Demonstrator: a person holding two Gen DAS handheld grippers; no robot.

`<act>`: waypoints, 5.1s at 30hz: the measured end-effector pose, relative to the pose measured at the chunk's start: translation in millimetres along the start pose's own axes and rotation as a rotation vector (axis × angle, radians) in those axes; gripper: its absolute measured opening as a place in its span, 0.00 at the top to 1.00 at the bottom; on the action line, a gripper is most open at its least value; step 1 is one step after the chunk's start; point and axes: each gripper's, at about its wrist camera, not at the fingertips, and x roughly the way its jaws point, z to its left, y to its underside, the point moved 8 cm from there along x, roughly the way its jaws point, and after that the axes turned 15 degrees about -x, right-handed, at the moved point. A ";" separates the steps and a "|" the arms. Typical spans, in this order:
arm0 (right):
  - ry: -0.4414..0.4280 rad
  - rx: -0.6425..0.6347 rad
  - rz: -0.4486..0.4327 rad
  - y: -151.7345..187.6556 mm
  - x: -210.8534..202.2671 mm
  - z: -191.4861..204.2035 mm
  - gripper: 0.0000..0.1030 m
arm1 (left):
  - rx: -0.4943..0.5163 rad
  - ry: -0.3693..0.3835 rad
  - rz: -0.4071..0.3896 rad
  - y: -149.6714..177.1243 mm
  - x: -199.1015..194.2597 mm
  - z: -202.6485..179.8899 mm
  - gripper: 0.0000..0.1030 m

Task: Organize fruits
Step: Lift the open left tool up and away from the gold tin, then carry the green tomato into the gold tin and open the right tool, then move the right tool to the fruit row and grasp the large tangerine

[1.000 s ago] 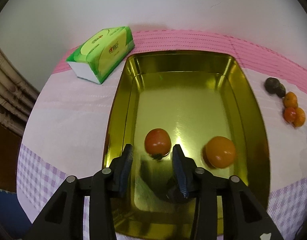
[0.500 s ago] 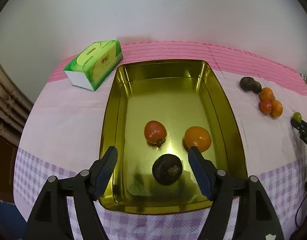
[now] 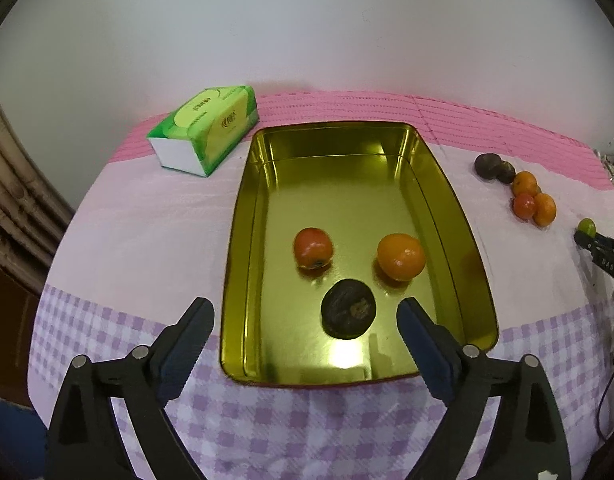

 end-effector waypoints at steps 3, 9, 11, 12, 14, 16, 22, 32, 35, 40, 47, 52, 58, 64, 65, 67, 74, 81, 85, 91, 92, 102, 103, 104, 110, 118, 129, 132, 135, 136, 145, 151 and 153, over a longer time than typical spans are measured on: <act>0.000 0.004 0.004 1.8 -2.7 2.5 0.63 | -0.002 -0.009 -0.006 4.0 -2.8 5.9 0.09; -0.010 0.002 -0.006 -4.2 -12.9 11.1 0.63 | -0.026 -0.021 -0.030 9.5 -10.3 20.9 0.06; -0.023 -0.009 -0.016 -10.1 -19.2 18.8 0.63 | -0.033 -0.030 -0.039 10.8 -12.3 26.1 0.04; -0.027 -0.014 -0.023 -12.1 -22.4 22.6 0.63 | -0.037 -0.034 -0.046 11.3 -13.3 29.1 0.04; -0.043 -0.024 -0.041 -19.5 -29.9 33.9 0.63 | -0.043 -0.039 -0.050 12.8 -14.3 33.3 0.03; -0.065 -0.029 -0.061 -27.5 -37.1 46.4 0.63 | -0.058 -0.043 -0.056 14.0 -15.8 38.7 0.03; -0.154 -0.106 -0.114 -55.6 -59.8 103.7 0.63 | -0.094 -0.064 -0.050 16.0 -15.3 53.0 0.01; -0.308 -0.258 -0.142 -87.0 -83.1 205.2 0.63 | -0.133 -0.085 -0.041 11.5 -11.2 66.7 0.01; -0.333 -0.304 -0.138 -95.1 -81.8 231.0 0.63 | -0.153 -0.097 -0.038 9.7 -10.1 72.9 0.01; -0.366 -0.375 -0.117 -102.8 -80.4 271.4 0.63 | -0.177 -0.120 -0.030 8.0 -5.8 81.6 0.01; -0.390 -0.426 -0.071 -98.1 -66.9 301.3 0.63 | -0.202 -0.144 -0.025 8.6 -2.7 91.0 0.01; -0.395 -0.453 -0.045 -92.5 -60.8 311.1 0.63 | -0.224 -0.145 -0.006 9.5 -0.3 95.8 0.01; -0.395 -0.479 -0.025 -89.3 -52.1 319.9 0.63 | -0.252 -0.159 0.000 8.0 1.3 103.2 0.01; -0.373 -0.505 -0.023 -92.5 -45.8 326.4 0.63 | -0.257 -0.157 0.011 9.0 3.8 103.2 0.01; -0.370 -0.507 -0.029 -93.7 -45.5 327.3 0.63 | -0.256 -0.157 0.013 9.2 4.1 103.3 0.01; -0.363 -0.516 -0.036 -96.4 -44.6 329.0 0.63 | -0.256 -0.158 0.014 9.7 3.9 102.8 0.01; -0.363 -0.503 -0.033 -99.0 -40.6 331.2 0.63 | -0.254 -0.156 0.024 12.8 5.6 101.9 0.01; -0.378 -0.480 -0.020 -95.4 -39.6 331.4 0.63 | -0.252 -0.156 0.022 13.4 6.1 101.6 0.01; -0.385 -0.474 -0.017 -93.6 -40.3 331.5 0.62 | -0.252 -0.158 0.022 13.4 5.7 101.5 0.01; -0.377 -0.459 -0.043 -98.3 -47.6 325.1 0.61 | -0.250 -0.159 0.022 13.3 5.1 101.7 0.01; -0.375 -0.443 -0.057 -100.9 -51.5 321.3 0.61 | -0.250 -0.160 0.020 13.5 4.9 101.6 0.01; -0.298 -0.309 -0.132 -103.4 -73.4 249.3 0.60 | -0.241 -0.165 0.014 11.4 4.2 102.4 0.01; -0.283 -0.290 -0.126 -101.2 -71.7 237.0 0.60 | -0.239 -0.166 0.012 11.7 3.4 102.0 0.01; -0.267 -0.273 -0.118 -99.0 -68.9 225.1 0.60 | -0.238 -0.168 0.010 11.5 3.2 102.2 0.01; -0.148 -0.145 -0.078 -81.6 -54.9 145.6 0.60 | -0.248 -0.179 -0.009 8.5 1.6 106.4 0.01; -0.102 -0.042 -0.033 -63.1 -32.4 89.4 0.60 | -0.255 -0.202 -0.036 5.4 0.7 113.6 0.01; -0.110 -0.082 -0.020 -58.5 -5.4 95.9 0.57 | -0.236 -0.232 -0.063 3.9 2.7 117.2 0.01; -0.107 -0.088 -0.021 -61.6 2.7 97.3 0.57 | -0.222 -0.235 -0.063 4.0 1.9 114.2 0.01; -0.096 -0.100 -0.044 -65.5 4.2 97.0 0.57 | -0.204 -0.235 -0.076 1.1 -3.7 106.9 0.01; -0.096 -0.104 -0.047 -65.8 4.7 97.1 0.57 | -0.202 -0.232 -0.079 -0.4 -6.1 104.3 0.01; -0.124 -0.110 -0.075 -58.3 -0.3 93.9 0.63 | -0.190 -0.184 -0.107 -16.8 -28.4 71.8 0.01; -0.106 -0.100 -0.093 -45.6 -10.9 75.8 0.63 | -0.111 -0.093 -0.110 -26.4 -33.4 13.6 0.01; -0.092 -0.091 -0.097 -42.1 -13.7 65.4 0.63 | -0.070 -0.054 -0.104 -27.8 -32.1 -14.4 0.01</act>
